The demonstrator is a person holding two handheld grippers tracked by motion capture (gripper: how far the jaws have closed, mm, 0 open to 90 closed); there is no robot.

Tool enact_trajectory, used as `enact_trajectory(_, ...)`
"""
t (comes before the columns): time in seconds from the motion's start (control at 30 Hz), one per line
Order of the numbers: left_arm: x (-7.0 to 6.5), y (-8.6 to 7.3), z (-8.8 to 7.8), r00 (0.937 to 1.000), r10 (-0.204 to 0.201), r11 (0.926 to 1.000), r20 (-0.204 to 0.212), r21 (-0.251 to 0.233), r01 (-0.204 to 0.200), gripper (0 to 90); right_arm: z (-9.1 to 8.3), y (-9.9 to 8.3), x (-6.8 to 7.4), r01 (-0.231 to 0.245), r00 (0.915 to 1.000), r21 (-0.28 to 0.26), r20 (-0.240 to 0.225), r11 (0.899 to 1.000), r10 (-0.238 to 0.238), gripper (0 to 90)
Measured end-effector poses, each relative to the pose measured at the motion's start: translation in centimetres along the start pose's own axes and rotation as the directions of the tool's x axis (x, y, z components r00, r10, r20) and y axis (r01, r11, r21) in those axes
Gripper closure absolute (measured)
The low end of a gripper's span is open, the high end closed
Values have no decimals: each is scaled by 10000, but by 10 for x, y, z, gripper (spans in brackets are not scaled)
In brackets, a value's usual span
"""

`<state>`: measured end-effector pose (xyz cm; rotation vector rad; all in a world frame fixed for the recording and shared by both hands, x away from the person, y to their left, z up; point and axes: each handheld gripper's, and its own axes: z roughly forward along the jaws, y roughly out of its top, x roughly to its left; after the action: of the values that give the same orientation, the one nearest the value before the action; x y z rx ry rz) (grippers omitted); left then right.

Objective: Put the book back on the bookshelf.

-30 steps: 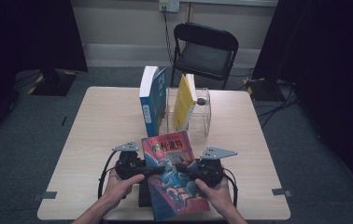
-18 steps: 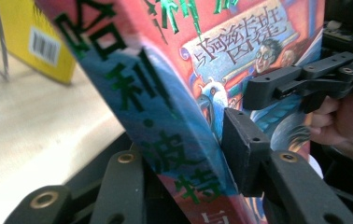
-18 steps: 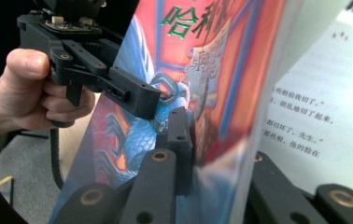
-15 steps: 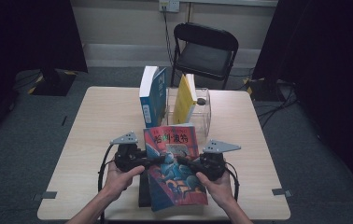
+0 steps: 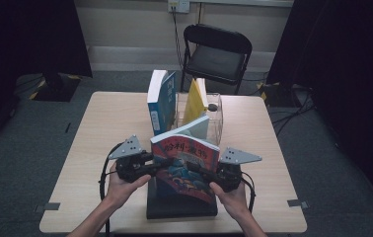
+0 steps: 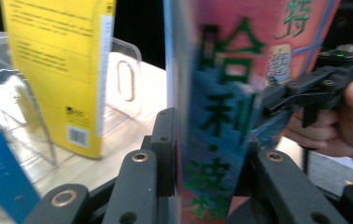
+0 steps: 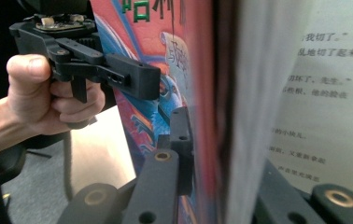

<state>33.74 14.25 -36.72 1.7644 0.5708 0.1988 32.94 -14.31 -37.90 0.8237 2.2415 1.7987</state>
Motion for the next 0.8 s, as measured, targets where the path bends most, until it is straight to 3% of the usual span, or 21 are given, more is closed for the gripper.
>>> enact_trajectory(0.07,-6,0,0,9995,303,9995,28,46,-303,674,-4,-2,3,-43,9999,69,-167,10000,44,832)
enact_trajectory(0.23,-10,-2,3,9994,335,9993,52,-170,-334,644,-9,-5,6,-27,9997,97,-236,9999,29,812)
enact_trajectory(0.33,-10,-3,1,9987,482,9987,147,-149,-480,706,-13,-6,7,140,9993,261,342,9996,-149,704)
enact_trajectory(0.43,-14,-4,0,9973,715,9974,154,-123,-713,725,-23,-9,0,-30,9976,170,687,9999,18,604)
enact_trajectory(0.63,-19,-8,-4,9974,718,9971,70,-255,-716,732,-39,-17,-10,-44,9854,215,1702,9998,7,448)
enact_trajectory(0.7,-21,-10,-5,9963,850,9959,84,-328,-847,731,-39,-19,-12,68,9831,376,1823,9993,-136,392)
enact_trajectory(0.8,-24,-10,-4,9955,932,9950,158,-362,-926,728,-33,-20,-19,92,9876,465,1560,9989,-163,350)
